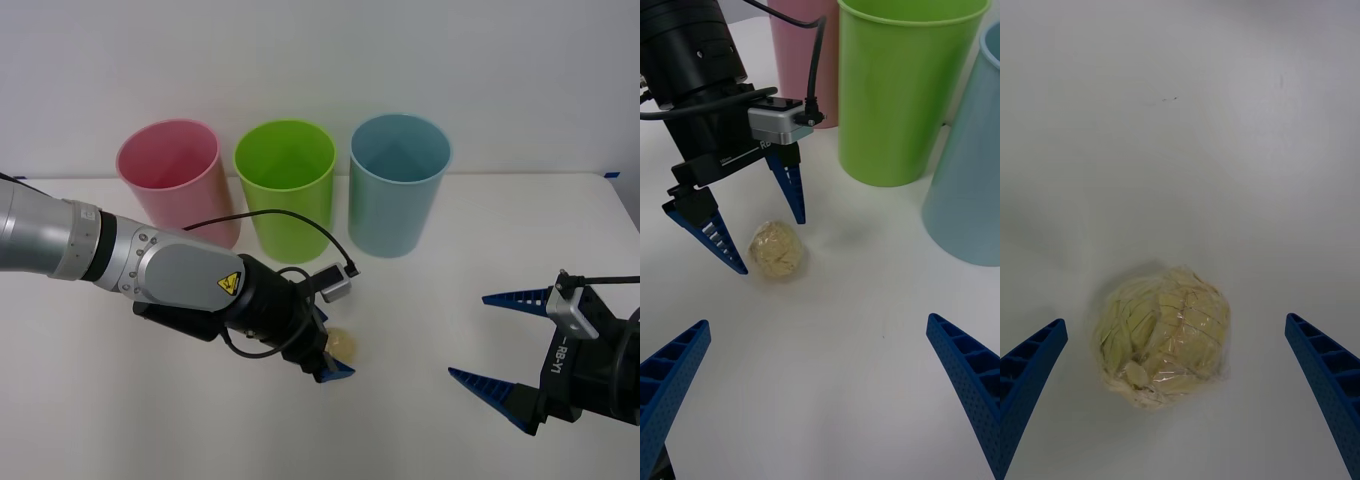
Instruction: Put cans in the blue bin and PET bottles in the pink bin and trash in the green bin.
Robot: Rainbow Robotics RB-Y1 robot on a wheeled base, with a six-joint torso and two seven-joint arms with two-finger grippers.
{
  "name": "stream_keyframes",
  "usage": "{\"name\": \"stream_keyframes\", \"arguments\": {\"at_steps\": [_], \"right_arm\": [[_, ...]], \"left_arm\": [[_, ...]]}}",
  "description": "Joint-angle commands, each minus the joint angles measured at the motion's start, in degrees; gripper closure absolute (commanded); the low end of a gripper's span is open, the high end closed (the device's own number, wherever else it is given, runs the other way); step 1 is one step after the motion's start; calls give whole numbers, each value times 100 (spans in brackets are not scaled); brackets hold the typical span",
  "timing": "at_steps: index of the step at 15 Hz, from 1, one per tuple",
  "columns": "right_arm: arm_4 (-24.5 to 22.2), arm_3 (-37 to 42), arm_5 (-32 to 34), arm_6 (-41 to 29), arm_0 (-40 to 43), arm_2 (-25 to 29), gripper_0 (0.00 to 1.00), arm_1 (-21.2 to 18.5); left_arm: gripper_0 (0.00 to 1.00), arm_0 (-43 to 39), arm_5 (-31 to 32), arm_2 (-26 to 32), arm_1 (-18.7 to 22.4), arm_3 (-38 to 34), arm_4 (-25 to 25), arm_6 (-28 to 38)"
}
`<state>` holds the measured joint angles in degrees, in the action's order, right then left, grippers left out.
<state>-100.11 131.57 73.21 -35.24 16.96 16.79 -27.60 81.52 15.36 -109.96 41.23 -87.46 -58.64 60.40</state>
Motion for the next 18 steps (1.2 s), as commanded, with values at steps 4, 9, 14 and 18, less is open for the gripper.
{"name": "stream_keyframes", "arguments": {"at_steps": [4, 9, 14, 18], "right_arm": [[0, 0, 0, 0, 0, 0, 0, 0], [0, 0, 0, 0, 0, 0, 0, 0], [0, 0, 0, 0, 0, 0, 0, 0], [0, 0, 0, 0, 0, 0, 0, 0]], "left_arm": [[0, -206, -59, 1, -142, 195, -104, -28], [0, -329, -200, 1, -405, 450, -148, -37], [0, -373, -235, 9, -599, 766, -139, -54], [0, -382, -235, 1, -625, 722, -139, -54]]}}
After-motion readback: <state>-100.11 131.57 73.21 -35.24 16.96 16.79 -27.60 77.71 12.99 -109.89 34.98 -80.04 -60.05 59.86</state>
